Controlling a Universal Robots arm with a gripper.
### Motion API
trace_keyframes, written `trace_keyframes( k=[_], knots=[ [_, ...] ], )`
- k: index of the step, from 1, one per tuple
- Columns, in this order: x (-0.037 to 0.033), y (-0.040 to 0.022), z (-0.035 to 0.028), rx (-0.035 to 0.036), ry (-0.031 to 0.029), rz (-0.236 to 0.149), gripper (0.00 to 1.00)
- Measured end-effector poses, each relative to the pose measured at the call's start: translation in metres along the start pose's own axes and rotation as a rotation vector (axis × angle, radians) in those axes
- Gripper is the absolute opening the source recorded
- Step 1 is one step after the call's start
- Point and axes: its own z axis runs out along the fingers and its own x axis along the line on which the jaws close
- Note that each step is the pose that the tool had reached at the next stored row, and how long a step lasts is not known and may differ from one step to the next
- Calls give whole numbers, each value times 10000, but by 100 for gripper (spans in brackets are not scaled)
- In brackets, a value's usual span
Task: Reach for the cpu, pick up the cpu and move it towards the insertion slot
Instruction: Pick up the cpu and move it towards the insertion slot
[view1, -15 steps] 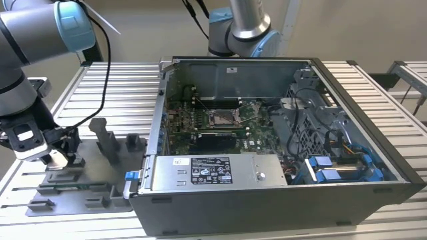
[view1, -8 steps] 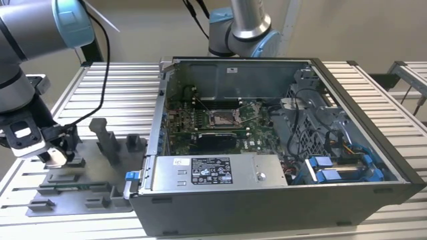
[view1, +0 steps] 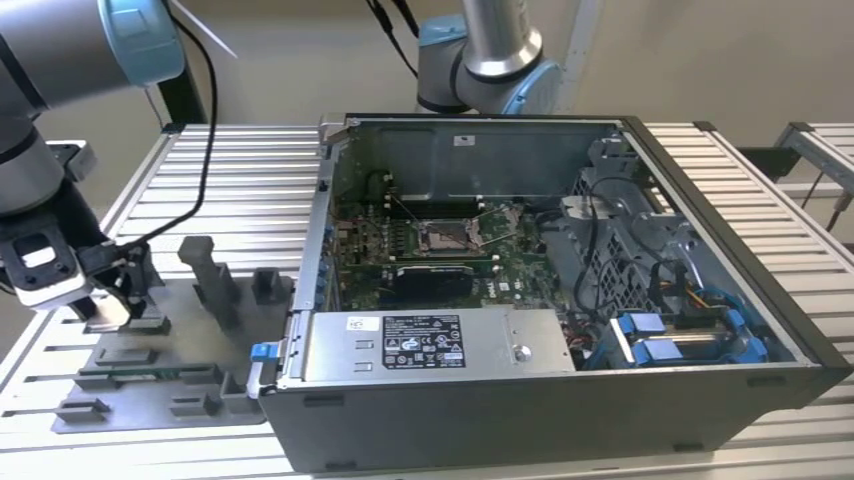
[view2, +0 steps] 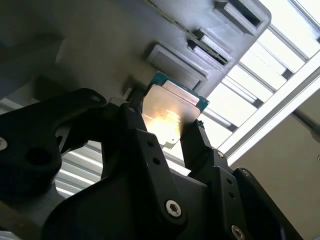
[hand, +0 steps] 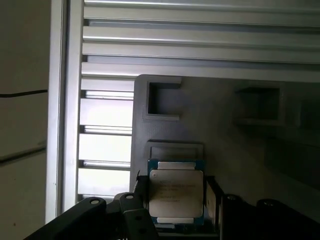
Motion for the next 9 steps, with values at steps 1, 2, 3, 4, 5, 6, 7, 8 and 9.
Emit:
trace_keyframes(
  k=[1, 2, 3, 4, 5, 6, 7, 8, 9],
  knots=[
    [0, 0, -7, 1, 1, 0, 0],
    [0, 0, -12, 0, 1, 0, 0],
    [0, 1, -14, -2, -2, 0, 0],
    [0, 1, -18, -1, -1, 0, 0],
    [0, 1, -23, 1, 1, 0, 0],
    [0, 1, -26, 1, 1, 0, 0],
    [0, 1, -27, 0, 0, 0, 0],
    [0, 1, -28, -1, -1, 0, 0],
    [0, 1, -30, 0, 1, 0, 0]
  ],
)
